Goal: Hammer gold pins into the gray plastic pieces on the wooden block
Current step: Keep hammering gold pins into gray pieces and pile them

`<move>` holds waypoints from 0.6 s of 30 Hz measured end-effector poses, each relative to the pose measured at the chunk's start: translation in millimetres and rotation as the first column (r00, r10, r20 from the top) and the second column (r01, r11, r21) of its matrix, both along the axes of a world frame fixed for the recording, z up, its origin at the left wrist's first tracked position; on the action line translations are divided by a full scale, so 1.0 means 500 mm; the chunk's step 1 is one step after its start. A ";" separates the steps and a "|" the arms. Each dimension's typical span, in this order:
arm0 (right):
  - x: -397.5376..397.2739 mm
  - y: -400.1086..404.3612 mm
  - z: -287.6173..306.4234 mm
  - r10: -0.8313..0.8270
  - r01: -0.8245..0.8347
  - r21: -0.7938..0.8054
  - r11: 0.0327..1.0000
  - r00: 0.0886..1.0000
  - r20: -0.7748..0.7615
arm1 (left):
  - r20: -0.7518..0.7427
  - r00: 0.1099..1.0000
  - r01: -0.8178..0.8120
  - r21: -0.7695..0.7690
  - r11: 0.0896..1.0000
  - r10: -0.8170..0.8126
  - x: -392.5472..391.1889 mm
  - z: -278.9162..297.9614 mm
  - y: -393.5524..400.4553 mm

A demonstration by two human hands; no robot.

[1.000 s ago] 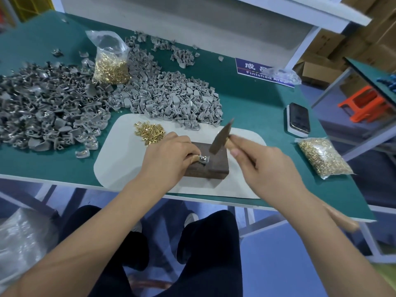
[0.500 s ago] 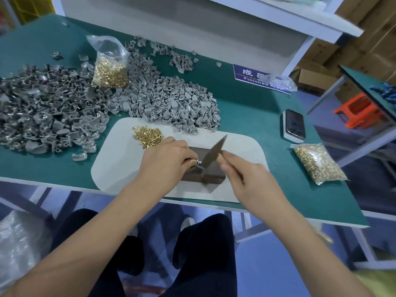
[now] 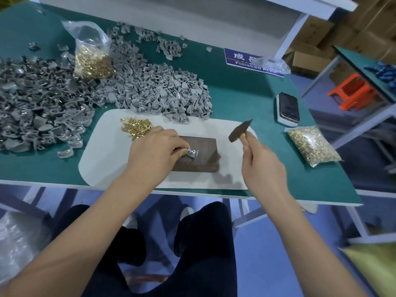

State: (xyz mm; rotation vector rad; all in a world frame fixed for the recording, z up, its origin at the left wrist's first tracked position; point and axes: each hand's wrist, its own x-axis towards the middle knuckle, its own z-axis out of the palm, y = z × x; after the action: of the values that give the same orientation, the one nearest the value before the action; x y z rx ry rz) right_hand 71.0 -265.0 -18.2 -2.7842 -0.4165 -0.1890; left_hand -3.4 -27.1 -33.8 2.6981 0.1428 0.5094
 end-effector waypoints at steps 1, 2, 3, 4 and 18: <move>0.006 0.002 -0.015 -0.059 0.059 -0.030 0.998 0.998 -0.007 | 0.000 1.000 0.000 -0.003 1.000 0.000 0.000 0.000 -0.002; 0.009 0.004 -0.026 -0.105 0.103 -0.076 0.992 0.994 -0.018 | 0.001 1.000 0.000 -0.004 1.000 0.000 -0.001 0.000 -0.004; 0.008 0.007 -0.034 -0.124 0.121 -0.134 0.984 0.992 -0.019 | 0.003 1.000 0.001 -0.002 1.000 -0.001 0.000 0.000 -0.006; 0.004 0.010 -0.039 -0.112 0.109 -0.185 0.977 0.994 -0.007 | 0.003 1.000 0.001 0.000 1.000 -0.001 0.000 0.000 -0.006; -0.098 0.273 -0.037 0.356 -0.402 0.300 0.865 0.913 0.199 | 0.126 0.958 -0.220 -0.260 0.940 0.259 -0.099 -0.047 0.077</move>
State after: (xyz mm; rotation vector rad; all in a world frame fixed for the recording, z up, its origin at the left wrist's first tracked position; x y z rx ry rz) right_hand 22.0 -128.7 -36.5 -2.3057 -0.8711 -0.3255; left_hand -52.7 11.6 -57.4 2.4008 0.4643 0.7263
